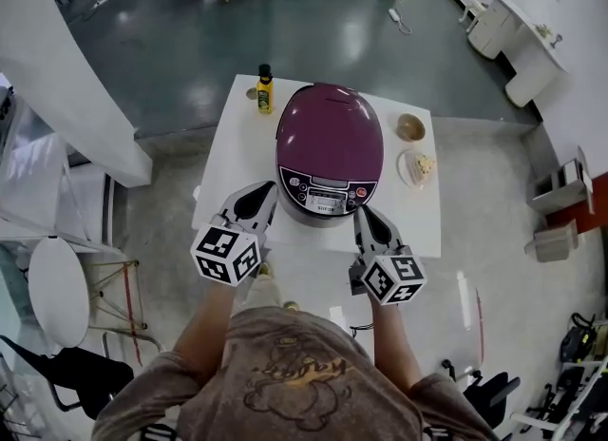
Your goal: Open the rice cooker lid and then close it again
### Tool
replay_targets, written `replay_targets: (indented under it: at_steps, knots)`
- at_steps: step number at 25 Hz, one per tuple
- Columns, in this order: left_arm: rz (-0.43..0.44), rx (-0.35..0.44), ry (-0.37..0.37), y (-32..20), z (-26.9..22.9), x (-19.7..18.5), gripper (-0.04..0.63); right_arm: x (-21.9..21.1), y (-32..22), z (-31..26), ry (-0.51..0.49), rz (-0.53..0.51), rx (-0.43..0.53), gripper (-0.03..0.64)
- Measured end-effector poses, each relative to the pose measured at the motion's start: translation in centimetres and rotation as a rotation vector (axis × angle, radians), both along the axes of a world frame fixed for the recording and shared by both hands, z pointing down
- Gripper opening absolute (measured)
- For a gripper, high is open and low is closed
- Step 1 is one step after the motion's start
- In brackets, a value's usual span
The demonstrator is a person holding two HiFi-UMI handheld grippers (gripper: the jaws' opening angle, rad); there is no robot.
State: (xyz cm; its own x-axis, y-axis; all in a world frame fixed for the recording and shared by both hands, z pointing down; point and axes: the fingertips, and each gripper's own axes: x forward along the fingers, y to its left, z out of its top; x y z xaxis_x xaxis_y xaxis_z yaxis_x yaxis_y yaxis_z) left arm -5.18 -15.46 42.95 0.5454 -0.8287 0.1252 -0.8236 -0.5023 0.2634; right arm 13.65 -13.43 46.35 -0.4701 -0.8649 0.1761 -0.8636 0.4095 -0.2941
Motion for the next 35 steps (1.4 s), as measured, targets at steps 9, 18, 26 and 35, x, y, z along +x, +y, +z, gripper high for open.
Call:
replay_targets:
  at_steps: [9,18,26,35]
  knots:
    - [0.047,0.008,-0.011,-4.4,-0.1,0.0,0.02,-1.4,-3.1,-0.1,0.002,0.014,0.01,0.002]
    - [0.096,0.009,-0.005,-7.6,0.1,0.4,0.02,-3.3,-5.6,0.1,0.035,0.0,0.006,0.003]
    - [0.121,0.001,0.001,-9.2,0.5,0.3,0.02,-3.8,-6.0,0.7,0.09,-0.001,-0.022,0.003]
    - [0.152,0.007,-0.004,-10.0,0.4,0.8,0.02,-3.9,-6.8,0.3,0.166,0.002,-0.029,0.003]
